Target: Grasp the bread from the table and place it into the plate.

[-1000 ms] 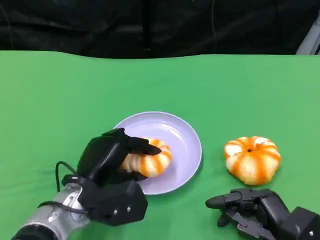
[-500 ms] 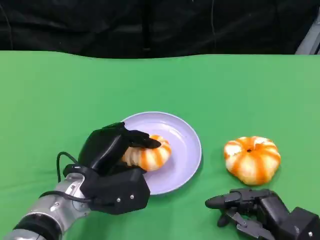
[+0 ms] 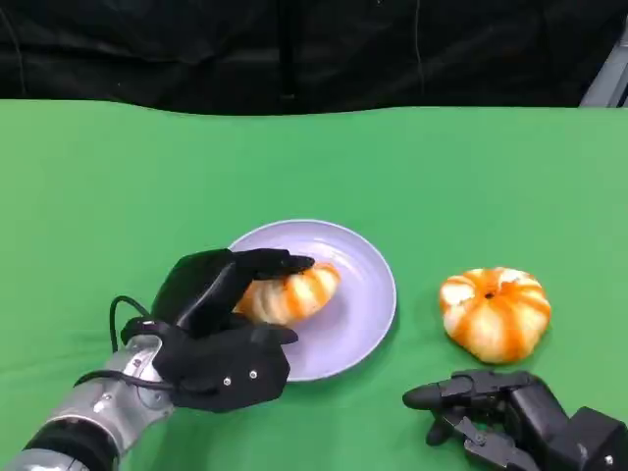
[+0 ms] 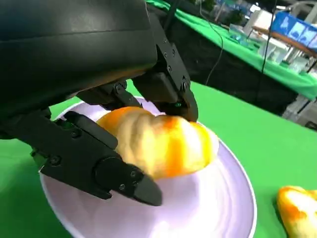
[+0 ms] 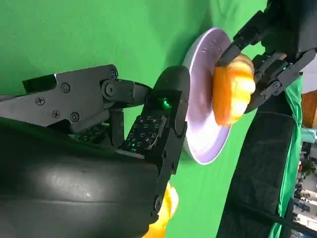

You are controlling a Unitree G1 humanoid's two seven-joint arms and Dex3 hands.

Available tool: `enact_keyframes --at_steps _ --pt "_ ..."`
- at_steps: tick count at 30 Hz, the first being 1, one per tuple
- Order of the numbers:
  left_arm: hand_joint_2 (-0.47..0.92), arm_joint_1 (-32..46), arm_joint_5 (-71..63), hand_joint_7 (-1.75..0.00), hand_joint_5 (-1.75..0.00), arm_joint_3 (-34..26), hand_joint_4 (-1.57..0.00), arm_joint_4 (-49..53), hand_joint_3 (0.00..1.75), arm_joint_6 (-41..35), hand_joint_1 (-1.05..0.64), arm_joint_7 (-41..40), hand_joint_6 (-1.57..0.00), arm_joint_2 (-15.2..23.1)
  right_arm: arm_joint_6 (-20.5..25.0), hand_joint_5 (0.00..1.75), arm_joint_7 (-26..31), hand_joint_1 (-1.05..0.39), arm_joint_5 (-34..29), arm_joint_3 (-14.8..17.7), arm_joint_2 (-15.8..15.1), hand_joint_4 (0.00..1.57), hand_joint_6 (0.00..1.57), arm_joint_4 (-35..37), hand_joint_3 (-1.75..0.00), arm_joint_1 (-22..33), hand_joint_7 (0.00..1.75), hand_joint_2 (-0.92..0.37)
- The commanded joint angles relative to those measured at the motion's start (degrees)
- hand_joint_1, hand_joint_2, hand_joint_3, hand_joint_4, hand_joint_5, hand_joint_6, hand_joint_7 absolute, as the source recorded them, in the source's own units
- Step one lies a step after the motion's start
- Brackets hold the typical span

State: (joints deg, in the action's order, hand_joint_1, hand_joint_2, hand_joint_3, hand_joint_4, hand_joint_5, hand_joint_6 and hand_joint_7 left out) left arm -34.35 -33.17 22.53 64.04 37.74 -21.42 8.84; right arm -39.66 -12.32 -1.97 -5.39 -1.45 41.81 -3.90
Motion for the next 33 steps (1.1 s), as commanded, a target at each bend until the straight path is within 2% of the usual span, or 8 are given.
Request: enact_keyframes --at_steps 1,5,7,15,24,33 --pt "0.92 -0.2 0.6 0.0 0.0 0.3 -0.62 -1.0 0.3 -0.7 -0.77 4.7 -0.57 1.7 0.6 1.22 -0.3 -0.05 0.0 0.0 -0.1 0.78 1.21 0.6 -0.4 0.5 0.12 -0.92" --pt "0.92 0.0 0.5 0.0 0.0 0.1 -0.58 -1.7 0.37 -0.9 -0.81 6.3 -0.52 2.0 0.7 1.23 -0.4 -0.05 0.1 0.1 0.0 0.78 1.21 0.6 -0.4 0.5 0.12 -0.92" --pt "0.92 0.0 0.5 0.0 0.0 0.1 -0.56 -1.8 0.46 -0.7 -0.85 6.9 -0.48 2.2 0.6 1.23 -0.4 -0.05 0.1 0.1 0.1 0.78 1.21 0.8 -0.4 0.4 0.12 -0.92" --pt "0.92 0.4 2.6 0.0 0.0 -1.1 -0.51 -2.5 0.59 -0.3 -0.9 10.3 -0.44 2.2 0.7 1.23 -0.2 -0.05 -0.2 0.1 -0.1 0.79 1.21 0.7 -0.4 0.4 0.12 -0.92" --pt "0.92 3.3 5.7 0.0 0.0 -3.1 -0.48 -6.6 0.66 4.1 -0.89 10.6 -0.38 2.7 0.7 1.23 -0.2 -0.05 -0.2 0.1 -0.3 0.79 1.21 0.7 -0.41 0.5 0.13 -0.92" --pt "0.92 6.8 8.3 -0.01 -0.02 -5.7 -0.52 -11.8 0.68 6.5 -0.89 9.8 -0.39 2.6 0.7 1.23 -0.4 -0.04 0.0 0.2 -0.2 0.77 1.21 0.7 -0.41 0.6 0.13 -0.92"
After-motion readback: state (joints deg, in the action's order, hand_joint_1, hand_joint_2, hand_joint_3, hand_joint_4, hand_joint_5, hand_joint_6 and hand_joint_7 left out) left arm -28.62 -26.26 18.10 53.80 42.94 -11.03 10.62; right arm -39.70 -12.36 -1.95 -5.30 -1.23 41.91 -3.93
